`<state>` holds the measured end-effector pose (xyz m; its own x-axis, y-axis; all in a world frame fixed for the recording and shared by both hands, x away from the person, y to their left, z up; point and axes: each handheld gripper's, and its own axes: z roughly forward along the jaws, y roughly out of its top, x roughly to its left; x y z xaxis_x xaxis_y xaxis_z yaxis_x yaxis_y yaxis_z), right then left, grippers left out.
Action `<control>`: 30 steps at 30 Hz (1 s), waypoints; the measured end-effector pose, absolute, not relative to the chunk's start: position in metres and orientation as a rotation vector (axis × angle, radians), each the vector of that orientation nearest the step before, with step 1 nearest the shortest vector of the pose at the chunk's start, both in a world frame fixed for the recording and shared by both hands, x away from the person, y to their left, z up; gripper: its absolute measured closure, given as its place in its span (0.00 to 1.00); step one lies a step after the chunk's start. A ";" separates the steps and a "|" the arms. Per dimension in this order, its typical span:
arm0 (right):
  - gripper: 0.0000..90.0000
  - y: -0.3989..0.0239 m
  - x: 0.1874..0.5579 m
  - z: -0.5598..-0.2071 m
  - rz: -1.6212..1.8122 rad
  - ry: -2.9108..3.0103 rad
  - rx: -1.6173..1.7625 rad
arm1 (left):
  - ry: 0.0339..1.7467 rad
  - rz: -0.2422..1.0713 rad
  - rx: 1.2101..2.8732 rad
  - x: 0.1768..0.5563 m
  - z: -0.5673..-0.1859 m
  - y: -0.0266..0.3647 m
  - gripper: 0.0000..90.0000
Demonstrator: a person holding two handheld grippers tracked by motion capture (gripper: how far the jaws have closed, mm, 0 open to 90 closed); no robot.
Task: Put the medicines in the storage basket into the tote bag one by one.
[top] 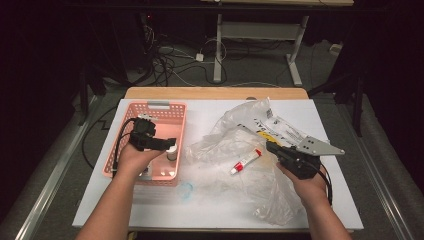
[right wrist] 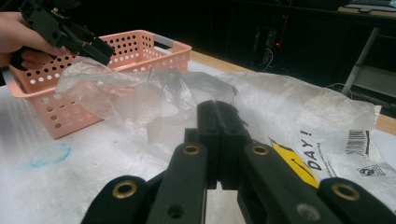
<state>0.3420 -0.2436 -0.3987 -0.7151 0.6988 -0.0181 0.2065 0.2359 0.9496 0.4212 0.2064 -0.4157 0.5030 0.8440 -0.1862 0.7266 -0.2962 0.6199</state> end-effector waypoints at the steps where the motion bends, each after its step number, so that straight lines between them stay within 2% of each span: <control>1: 1.00 -0.244 0.342 -0.399 1.487 2.072 0.828 | 1.279 0.221 2.092 0.421 -0.416 0.206 0.16; 11: 1.00 -0.244 0.341 -0.399 1.489 2.071 0.830 | 1.235 0.113 2.178 0.420 -0.418 0.204 0.31; 30: 1.00 -0.244 0.342 -0.400 1.483 2.074 0.830 | 1.235 0.097 2.324 0.428 -0.431 0.189 0.41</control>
<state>0.3423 -0.2441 -0.3999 -0.7143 0.6996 -0.0190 0.2082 0.2384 0.9486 0.4279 0.1886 -0.4306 0.5853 0.7934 -0.1670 0.7576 -0.4618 0.4612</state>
